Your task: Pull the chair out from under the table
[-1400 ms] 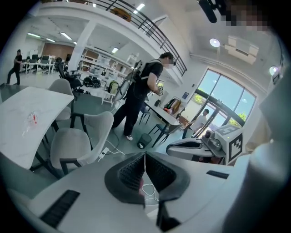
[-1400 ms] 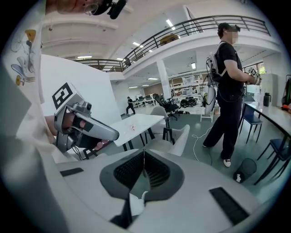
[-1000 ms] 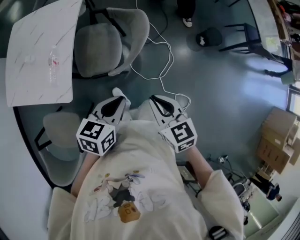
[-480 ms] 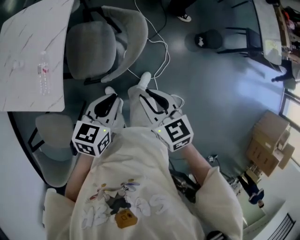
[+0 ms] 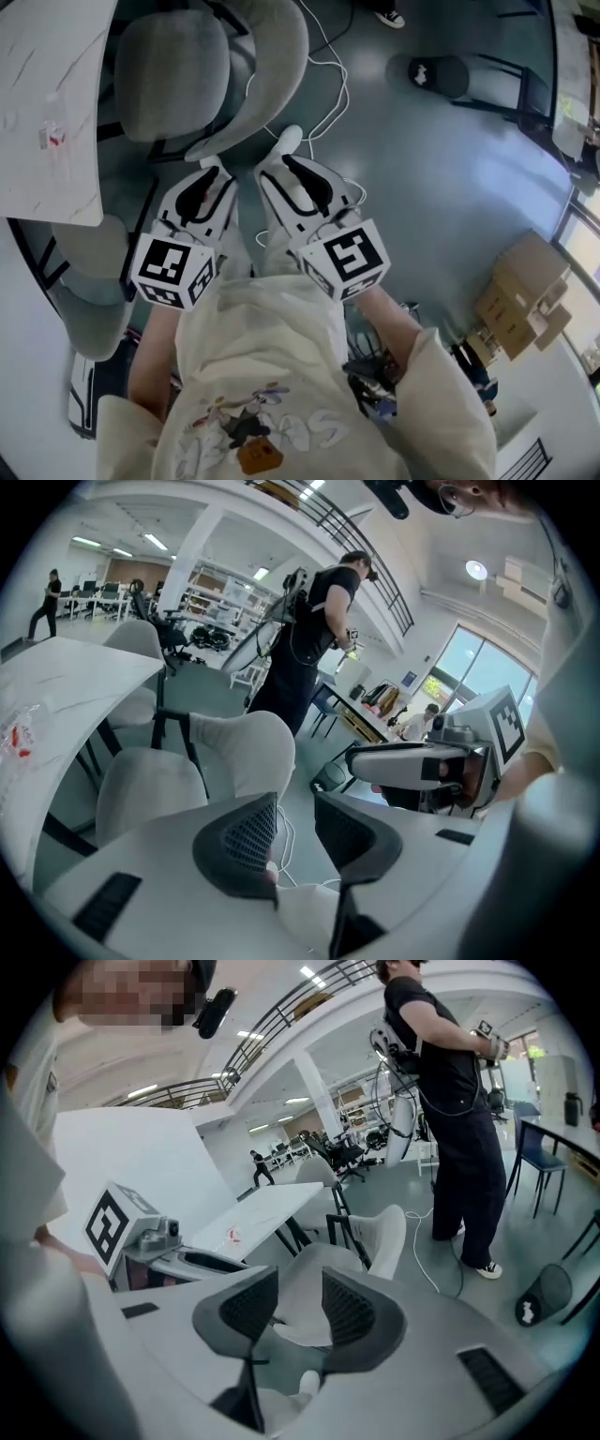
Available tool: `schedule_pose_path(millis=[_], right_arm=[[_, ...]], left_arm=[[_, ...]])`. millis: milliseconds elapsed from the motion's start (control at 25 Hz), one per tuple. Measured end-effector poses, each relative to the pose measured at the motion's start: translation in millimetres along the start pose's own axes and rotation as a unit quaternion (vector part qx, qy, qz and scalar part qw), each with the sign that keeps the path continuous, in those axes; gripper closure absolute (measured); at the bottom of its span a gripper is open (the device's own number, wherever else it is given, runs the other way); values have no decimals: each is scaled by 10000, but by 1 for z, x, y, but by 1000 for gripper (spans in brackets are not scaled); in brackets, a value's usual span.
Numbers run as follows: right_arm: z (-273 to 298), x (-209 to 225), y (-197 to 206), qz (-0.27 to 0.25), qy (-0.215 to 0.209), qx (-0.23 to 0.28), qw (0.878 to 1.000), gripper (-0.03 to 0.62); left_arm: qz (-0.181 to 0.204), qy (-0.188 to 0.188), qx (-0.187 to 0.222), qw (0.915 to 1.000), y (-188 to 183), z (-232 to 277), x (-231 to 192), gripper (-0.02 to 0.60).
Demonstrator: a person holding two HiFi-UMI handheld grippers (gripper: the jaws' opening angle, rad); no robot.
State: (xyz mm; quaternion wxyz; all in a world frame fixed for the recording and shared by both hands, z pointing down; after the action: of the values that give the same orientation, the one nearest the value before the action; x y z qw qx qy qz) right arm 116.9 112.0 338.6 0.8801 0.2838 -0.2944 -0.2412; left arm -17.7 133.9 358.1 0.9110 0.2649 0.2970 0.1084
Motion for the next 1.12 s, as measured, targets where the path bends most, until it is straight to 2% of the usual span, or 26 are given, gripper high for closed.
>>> schedule_pose_path(millis=[80,200,520,680,880,1000,1120], right_arm=[[-2,-11,-6,354,180,68,9992,454],[-2,-19,-12,488,308,210,9981,436],[-13,-7,-32,624,518,249,9964,425],[-16,0,-42,683,618,265,9954,398],[-20,14,-48,717,767,248,9942,368],[-25,26,-52,619,814,215,9945,368],[-32,37,-63,65,923,156,9956,368]], left_arm=[[296,158,-240,9991,-8,-10,-1,462],[574,190,-476,9970,-15,-19,-1,426],[842,257,-691,9937,-23,-6,9,356],[1168,254,-807,9895,-33,9,11,336],[1366,298,-862,9864,-43,23,13,328],[1292,351,-858,9873,-45,33,16,328],[1143,423,-867,9888,-49,43,21,328]])
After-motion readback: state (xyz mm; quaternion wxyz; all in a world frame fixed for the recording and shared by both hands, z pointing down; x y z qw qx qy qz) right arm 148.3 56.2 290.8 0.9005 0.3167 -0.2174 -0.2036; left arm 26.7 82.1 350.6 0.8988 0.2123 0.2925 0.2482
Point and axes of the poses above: the fingertips, and each gripper's own axes: z forward along the fingers, x to its right, y out of its underside, the point moved 6 cm from there along -z, backward along the fingers, and after that the axes turned 6 degrees about -x, right-handed, at the moved point
